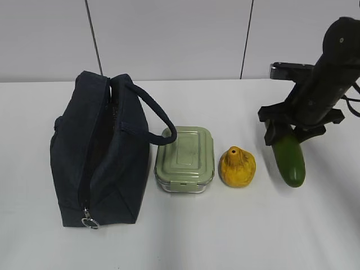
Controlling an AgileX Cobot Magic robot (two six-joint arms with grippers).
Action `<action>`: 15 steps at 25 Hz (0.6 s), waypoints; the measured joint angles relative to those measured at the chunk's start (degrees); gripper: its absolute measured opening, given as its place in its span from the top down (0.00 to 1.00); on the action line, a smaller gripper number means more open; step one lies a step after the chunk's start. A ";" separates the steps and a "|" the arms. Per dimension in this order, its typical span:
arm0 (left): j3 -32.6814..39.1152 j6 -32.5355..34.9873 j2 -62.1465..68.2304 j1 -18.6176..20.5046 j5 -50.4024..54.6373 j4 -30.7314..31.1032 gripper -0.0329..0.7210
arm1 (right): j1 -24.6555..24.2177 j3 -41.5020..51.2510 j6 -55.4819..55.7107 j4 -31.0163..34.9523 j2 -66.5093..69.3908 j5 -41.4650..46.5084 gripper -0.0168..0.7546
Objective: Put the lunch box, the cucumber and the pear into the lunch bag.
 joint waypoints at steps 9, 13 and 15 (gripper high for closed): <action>-0.50 3.30 19.28 0.00 -6.59 -19.47 0.56 | 0.05 0.00 -0.22 0.28 -9.37 2.09 0.46; -1.34 11.25 29.53 0.00 -11.00 -27.48 0.47 | 0.05 0.00 -0.22 0.88 -13.30 3.01 0.46; -2.88 15.60 34.74 0.00 -12.16 -30.71 0.45 | 0.05 0.00 -0.64 1.44 -14.66 3.34 0.46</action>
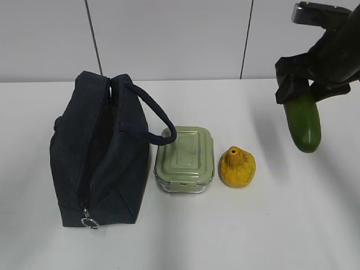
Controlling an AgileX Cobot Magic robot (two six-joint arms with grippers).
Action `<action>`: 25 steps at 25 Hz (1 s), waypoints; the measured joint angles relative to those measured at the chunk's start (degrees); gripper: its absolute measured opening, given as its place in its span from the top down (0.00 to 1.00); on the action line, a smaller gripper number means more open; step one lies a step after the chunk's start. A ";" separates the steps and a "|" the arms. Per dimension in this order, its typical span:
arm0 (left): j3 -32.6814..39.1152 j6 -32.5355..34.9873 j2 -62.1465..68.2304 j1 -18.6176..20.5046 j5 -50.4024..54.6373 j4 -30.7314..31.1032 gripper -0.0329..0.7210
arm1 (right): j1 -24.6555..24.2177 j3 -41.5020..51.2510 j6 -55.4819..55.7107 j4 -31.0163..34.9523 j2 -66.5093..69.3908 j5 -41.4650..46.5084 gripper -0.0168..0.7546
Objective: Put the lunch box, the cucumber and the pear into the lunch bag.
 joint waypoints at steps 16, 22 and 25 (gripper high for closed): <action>-5.26 26.29 27.88 0.00 -3.35 -13.72 0.45 | 8.89 0.00 -5.27 8.37 -1.95 -2.39 0.46; -5.26 33.71 28.50 -0.06 -2.93 -15.57 0.45 | 11.89 0.00 -5.80 9.34 -1.95 -4.90 0.46; -5.33 35.13 28.84 -1.88 -4.73 -15.63 0.45 | 13.70 0.00 -6.66 10.50 -1.95 -6.51 0.46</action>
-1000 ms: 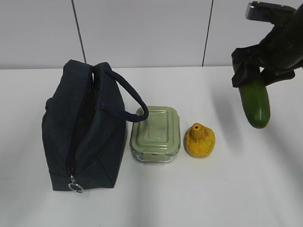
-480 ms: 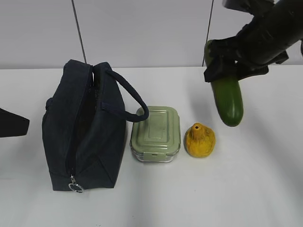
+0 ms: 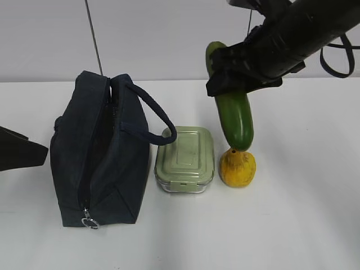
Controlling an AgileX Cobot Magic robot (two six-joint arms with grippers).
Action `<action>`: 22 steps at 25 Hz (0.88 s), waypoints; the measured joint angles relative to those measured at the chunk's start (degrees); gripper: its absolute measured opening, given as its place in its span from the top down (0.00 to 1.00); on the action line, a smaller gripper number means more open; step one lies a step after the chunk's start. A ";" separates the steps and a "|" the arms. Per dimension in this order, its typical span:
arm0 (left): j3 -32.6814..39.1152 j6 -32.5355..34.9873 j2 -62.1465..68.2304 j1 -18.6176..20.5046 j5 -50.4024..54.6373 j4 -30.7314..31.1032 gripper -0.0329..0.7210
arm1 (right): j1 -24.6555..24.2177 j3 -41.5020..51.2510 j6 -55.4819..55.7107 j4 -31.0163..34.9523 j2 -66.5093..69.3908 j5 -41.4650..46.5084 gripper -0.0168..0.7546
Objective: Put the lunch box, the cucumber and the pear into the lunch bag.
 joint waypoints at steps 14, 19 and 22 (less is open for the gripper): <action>-0.31 0.46 11.01 -7.11 -9.49 -1.47 0.70 | 0.88 -3.36 -5.66 7.04 0.00 -0.79 0.46; -0.31 0.83 11.15 -7.11 -10.93 -2.20 0.93 | 2.04 -7.03 -14.78 21.32 0.73 0.16 0.46; -0.31 0.97 11.15 -7.11 -10.93 -2.79 0.95 | 5.32 -9.14 -18.01 27.20 2.94 -0.02 0.46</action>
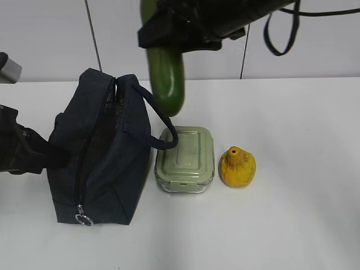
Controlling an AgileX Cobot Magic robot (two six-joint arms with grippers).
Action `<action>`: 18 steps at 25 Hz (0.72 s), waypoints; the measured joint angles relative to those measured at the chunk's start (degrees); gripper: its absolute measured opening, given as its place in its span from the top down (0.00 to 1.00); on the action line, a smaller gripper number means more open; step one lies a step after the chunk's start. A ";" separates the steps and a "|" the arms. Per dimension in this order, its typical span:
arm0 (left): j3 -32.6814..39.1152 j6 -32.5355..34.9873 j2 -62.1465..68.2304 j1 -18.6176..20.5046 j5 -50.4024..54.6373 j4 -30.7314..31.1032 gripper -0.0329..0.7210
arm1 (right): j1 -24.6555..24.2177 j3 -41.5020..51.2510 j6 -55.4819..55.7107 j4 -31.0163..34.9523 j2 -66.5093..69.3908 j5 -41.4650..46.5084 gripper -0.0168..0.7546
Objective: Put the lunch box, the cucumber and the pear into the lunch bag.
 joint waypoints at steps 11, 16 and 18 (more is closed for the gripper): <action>0.00 0.06 0.00 0.00 -0.47 -1.98 0.95 | 10.12 -4.68 -1.42 5.11 10.67 -10.69 0.46; 0.00 0.16 0.00 0.00 -0.91 -2.05 0.95 | 10.22 -5.21 -1.44 5.59 15.45 -11.35 0.46; 0.00 0.16 0.00 0.00 -1.06 -2.05 0.95 | 10.22 -5.21 -1.54 4.12 16.92 -11.48 0.46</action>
